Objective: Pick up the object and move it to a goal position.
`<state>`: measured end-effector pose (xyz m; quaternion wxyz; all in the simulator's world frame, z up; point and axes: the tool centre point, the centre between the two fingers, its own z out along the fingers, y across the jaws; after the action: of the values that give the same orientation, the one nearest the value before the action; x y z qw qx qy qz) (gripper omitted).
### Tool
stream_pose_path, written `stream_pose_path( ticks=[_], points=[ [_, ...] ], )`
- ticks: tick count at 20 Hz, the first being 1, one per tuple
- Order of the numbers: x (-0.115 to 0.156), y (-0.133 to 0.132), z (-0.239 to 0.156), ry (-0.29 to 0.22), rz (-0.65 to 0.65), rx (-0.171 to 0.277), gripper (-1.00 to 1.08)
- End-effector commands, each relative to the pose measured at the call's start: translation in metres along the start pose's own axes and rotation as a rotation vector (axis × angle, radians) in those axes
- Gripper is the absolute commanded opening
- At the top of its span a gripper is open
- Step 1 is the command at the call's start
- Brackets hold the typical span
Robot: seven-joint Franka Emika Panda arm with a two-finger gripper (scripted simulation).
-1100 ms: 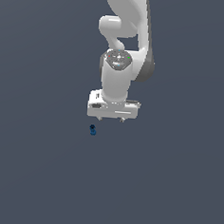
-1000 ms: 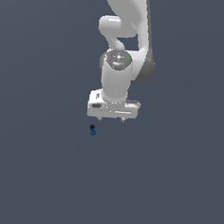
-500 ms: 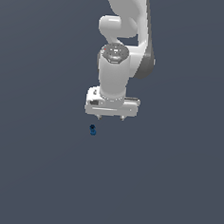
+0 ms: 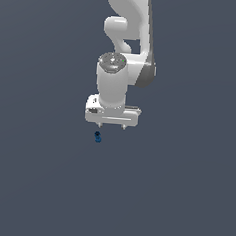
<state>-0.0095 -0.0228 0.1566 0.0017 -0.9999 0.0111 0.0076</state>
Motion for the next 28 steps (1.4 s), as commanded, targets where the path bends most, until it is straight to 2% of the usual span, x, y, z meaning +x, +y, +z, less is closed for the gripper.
stream_pose_path(
  ticks=[1,7,12,20,28],
  points=[
    [-0.001,0.014,0.013,0.002,0.031,0.001,1.00],
    [-0.006,0.052,0.047,0.011,0.117,0.000,1.00],
    [-0.010,0.069,0.061,0.015,0.154,-0.002,1.00],
    [-0.011,0.070,0.068,0.014,0.157,-0.002,1.00],
    [-0.011,0.071,0.104,0.015,0.160,-0.002,1.00]
  ],
)
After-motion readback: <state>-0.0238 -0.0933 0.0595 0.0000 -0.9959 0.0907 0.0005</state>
